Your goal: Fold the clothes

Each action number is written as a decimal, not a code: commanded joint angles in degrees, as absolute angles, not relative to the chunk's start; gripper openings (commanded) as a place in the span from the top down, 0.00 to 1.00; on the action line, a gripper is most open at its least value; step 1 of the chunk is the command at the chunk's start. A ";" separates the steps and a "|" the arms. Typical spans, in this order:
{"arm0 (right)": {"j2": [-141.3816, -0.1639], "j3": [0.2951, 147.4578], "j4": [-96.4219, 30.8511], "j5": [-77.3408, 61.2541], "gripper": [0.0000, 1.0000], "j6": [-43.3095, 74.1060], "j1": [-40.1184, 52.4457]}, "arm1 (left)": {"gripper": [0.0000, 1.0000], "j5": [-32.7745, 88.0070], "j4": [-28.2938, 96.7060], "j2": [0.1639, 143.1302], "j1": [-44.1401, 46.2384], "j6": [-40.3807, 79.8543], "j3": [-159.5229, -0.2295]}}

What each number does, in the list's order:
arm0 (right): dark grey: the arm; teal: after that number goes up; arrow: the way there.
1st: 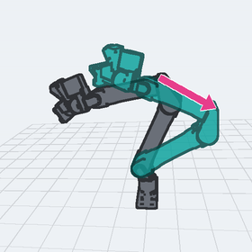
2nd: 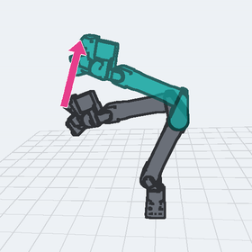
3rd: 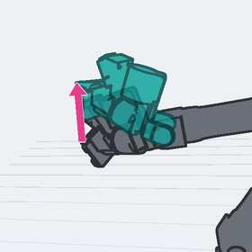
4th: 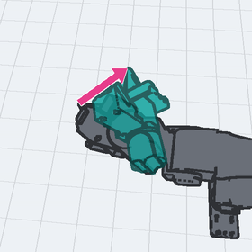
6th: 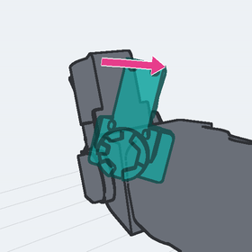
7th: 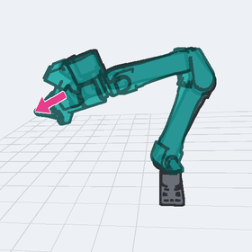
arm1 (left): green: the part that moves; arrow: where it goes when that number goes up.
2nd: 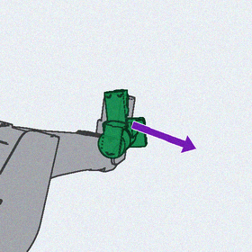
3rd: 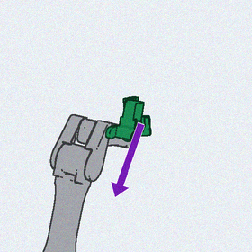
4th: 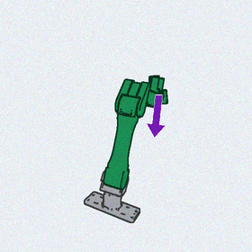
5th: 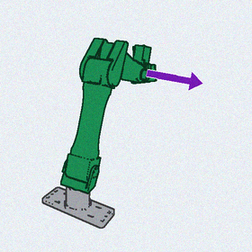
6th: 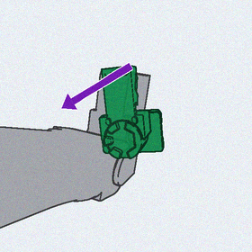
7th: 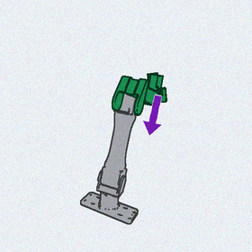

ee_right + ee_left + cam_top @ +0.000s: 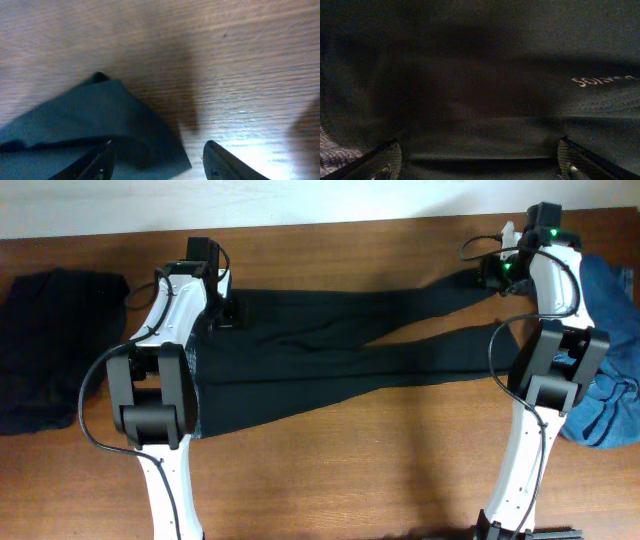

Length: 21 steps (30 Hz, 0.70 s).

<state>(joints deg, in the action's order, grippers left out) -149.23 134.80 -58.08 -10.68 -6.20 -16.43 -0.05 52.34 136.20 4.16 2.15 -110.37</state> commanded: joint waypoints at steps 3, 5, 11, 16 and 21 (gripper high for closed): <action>-151.26 134.89 -57.56 -12.51 0.38 -6.15 -16.19 | 0.01 -0.91 52.51 139.17 3.70 2.11 -109.73; -151.46 134.91 -57.60 -13.43 0.41 -6.90 -16.16 | 0.01 -0.91 52.53 139.17 3.70 2.11 -109.73; -150.41 135.06 -59.16 -14.76 0.96 -6.98 -16.21 | 0.01 -0.91 52.51 139.17 3.70 2.11 -109.73; -146.67 136.57 -63.22 -14.63 0.96 -6.90 -16.25 | 0.01 -0.91 52.51 139.17 3.70 2.11 -109.73; -142.47 140.42 -68.73 -12.99 0.96 -0.78 -16.25 | 0.01 -0.91 52.51 139.17 3.70 2.11 -109.73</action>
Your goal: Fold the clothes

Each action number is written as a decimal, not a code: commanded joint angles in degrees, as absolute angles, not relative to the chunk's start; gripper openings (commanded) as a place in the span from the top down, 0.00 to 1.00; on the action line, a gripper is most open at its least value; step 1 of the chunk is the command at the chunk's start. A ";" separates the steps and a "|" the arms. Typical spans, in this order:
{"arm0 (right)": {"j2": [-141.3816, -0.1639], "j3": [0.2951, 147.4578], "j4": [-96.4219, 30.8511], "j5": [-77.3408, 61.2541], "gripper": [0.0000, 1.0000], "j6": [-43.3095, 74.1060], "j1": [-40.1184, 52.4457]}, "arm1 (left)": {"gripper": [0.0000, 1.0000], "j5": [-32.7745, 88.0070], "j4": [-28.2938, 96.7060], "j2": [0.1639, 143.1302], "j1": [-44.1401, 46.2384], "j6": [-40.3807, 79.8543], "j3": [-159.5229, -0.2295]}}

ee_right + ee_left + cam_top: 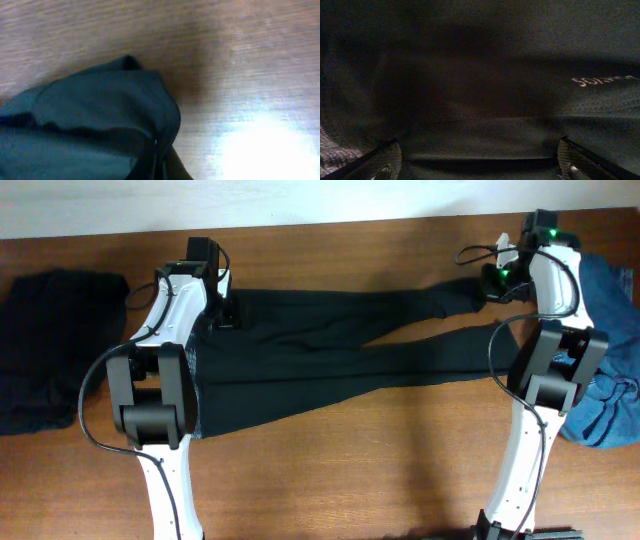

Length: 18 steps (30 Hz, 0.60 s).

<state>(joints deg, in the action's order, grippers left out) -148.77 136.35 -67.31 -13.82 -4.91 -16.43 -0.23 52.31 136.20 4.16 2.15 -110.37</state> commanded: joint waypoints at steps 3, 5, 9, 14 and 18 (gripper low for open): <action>-140.44 143.09 -72.14 -8.67 0.96 5.91 -16.25 | 0.01 -0.91 52.51 139.17 3.70 2.11 -109.73; -139.94 144.79 -74.28 -5.30 0.96 10.35 -16.25 | 0.01 -0.91 52.51 139.17 3.70 2.11 -109.73; -139.94 146.58 -78.67 -2.70 0.96 15.40 -16.27 | 0.01 -0.91 52.51 139.17 3.70 2.11 -109.73; -139.94 146.58 -81.12 -2.70 0.96 16.47 -16.25 | 0.00 -0.91 52.51 139.17 3.70 2.11 -109.73; -139.96 146.52 -82.13 -2.61 0.96 17.08 -16.25 | 0.01 -0.91 52.51 139.17 3.70 2.11 -109.73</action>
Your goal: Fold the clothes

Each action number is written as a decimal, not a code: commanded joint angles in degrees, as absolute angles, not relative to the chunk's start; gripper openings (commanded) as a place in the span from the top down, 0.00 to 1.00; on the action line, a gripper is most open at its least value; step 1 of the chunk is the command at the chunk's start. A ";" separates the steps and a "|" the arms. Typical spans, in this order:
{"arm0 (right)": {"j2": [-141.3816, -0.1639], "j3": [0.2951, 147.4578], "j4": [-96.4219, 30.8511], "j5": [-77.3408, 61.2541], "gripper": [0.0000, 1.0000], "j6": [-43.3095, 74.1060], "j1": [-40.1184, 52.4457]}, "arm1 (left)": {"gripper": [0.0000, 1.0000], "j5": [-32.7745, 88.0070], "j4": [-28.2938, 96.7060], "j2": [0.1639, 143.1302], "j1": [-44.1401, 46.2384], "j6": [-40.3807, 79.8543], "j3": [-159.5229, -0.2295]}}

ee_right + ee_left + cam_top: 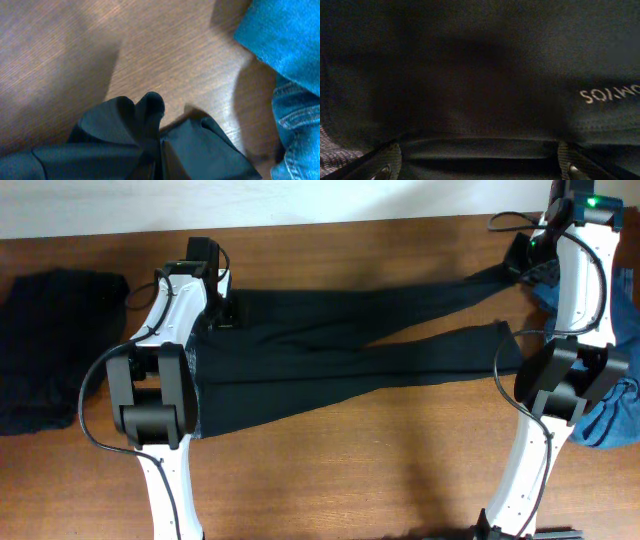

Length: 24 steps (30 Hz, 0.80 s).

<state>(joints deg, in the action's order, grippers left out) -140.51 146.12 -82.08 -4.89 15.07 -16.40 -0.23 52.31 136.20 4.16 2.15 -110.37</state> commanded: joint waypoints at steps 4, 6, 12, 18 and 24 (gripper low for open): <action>-139.96 146.47 -82.06 -2.09 0.96 20.43 -16.25 | 0.01 -0.91 52.51 139.17 3.70 2.11 -109.73; -139.96 146.47 -81.58 -2.24 0.96 21.85 -16.25 | 0.01 -0.91 52.51 139.17 3.70 2.11 -109.73; -139.96 146.50 -78.11 -6.33 0.96 22.09 -16.16 | 0.01 -0.91 52.51 139.17 3.70 2.11 -109.73; -139.96 146.50 -78.30 -6.87 0.96 26.06 -16.25 | 0.01 -0.91 52.51 139.17 3.73 2.11 -109.73; -139.96 146.50 -82.70 -4.60 0.96 26.00 -16.56 | 0.01 -0.91 52.51 139.17 3.73 2.11 -109.73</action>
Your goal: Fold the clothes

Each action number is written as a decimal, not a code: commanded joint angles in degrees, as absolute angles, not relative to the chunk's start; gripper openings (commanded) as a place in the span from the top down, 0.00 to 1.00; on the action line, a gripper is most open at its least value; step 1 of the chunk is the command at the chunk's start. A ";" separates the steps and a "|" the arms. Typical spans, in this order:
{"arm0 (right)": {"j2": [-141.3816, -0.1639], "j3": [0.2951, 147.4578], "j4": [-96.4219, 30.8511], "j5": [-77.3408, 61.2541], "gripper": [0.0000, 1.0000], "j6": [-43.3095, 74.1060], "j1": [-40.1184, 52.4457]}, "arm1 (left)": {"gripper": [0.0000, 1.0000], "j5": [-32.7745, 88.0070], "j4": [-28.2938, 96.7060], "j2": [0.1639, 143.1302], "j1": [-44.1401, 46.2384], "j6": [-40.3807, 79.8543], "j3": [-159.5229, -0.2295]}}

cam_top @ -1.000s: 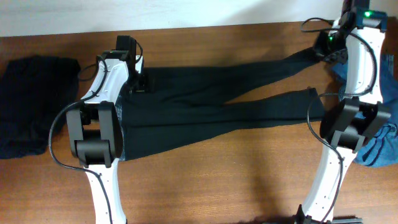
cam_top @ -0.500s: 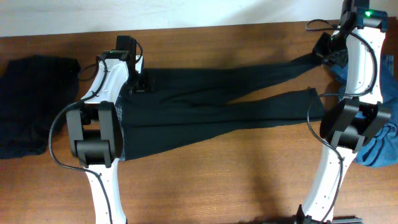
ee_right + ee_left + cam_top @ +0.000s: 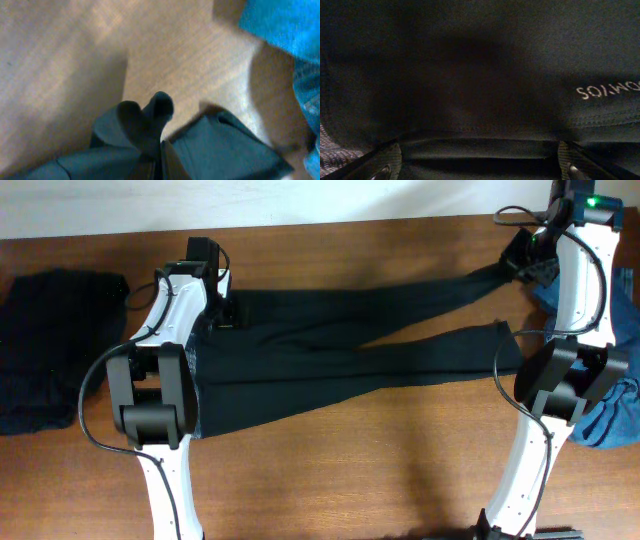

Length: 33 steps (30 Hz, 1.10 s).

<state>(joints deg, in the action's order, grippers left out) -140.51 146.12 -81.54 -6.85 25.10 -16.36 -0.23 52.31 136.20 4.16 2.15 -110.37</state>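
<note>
Black trousers (image 3: 340, 345) lie spread across the wooden table, waist at the left, two legs running right. My left gripper (image 3: 226, 313) stands open low over the waist; its fingers (image 3: 387, 160) flank the dark waistband fabric (image 3: 480, 90), which fills the left wrist view. My right gripper (image 3: 524, 262) is shut on the cuff of the upper leg (image 3: 145, 135), held off the table at the far right back. The lower leg's cuff (image 3: 503, 338) rests flat.
A dark garment (image 3: 55, 345) lies heaped at the table's left end. Blue denim clothes (image 3: 615, 370) are piled at the right edge, beside my right arm. White wall runs behind the table's back edge (image 3: 320, 222).
Hardly anything has changed. My right gripper still holds the upper cuff, shifted very slightly, and the wrist view shows a little more table. The left gripper is unmoved.
My right gripper stood open over the upper leg's cuff on the table. Then it was shut on that cuff. After that the cuff was lifted and drawn right and back, stretching the leg straight; it stays there now. My left gripper stayed open on the waist throughout.
</note>
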 commanded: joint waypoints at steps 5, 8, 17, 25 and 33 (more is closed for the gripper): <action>-139.96 146.50 -87.72 -1.98 0.96 26.02 -18.24 | 0.01 -0.91 52.51 139.17 3.70 2.11 -109.73; -139.96 146.50 -90.74 -2.52 0.96 26.04 -19.14 | 0.01 -0.91 52.51 139.17 3.70 2.11 -109.73; -139.98 146.41 -93.01 -2.52 0.96 28.23 -19.57 | 0.01 -0.91 52.51 139.17 3.70 2.11 -109.73; -139.98 144.44 -89.76 -2.48 0.96 32.34 -19.57 | 0.01 -0.91 52.51 139.17 3.70 2.11 -109.73; -140.09 137.34 -82.32 -2.83 0.96 35.09 -19.57 | 0.01 -0.91 52.51 139.17 3.70 2.11 -109.73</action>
